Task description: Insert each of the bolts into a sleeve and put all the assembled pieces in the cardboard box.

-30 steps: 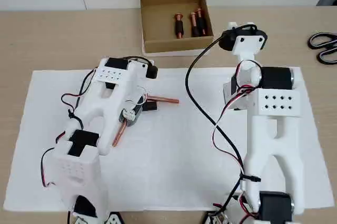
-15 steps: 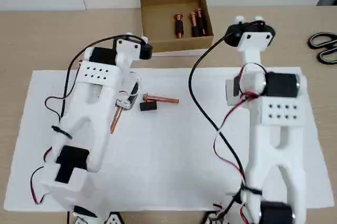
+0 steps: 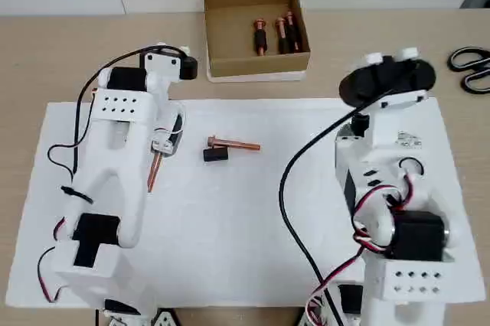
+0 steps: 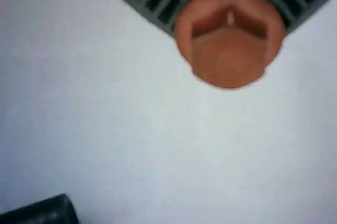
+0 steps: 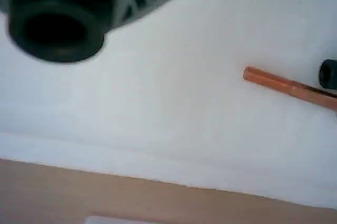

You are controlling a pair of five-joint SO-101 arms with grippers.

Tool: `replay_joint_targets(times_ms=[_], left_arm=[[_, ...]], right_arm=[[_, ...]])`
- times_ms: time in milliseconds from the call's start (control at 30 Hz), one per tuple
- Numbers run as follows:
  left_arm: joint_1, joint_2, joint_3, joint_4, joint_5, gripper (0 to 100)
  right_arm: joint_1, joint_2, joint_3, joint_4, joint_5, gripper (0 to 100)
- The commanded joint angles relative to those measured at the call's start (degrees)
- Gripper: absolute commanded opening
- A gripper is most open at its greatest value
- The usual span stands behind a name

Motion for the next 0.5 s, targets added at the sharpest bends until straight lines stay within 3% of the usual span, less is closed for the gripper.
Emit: replay_joint_targets(times_ms=[0,267,367,467], left_arm=[[-0.3,-3.3,-2.0,-0.7,0.3,1],[-0.3,-3.3,-2.0,-0.8,2.1,1],[-0.3,-3.3,-2.0,-1.4,2.2,1],[-0.2,-3.3,-2.0,-1.5,2.2,1]], right_arm=[[0.0,-3.7,4.1,-6.8,2.0,0.5],[-5.5,-10.9,11.7,-9.8,7.5,0.5],[-5.6,-12.8,13.7,-10.9,13.3,0.5],[-5.6,-15.3,13.9,-11.5,13.0,0.4]])
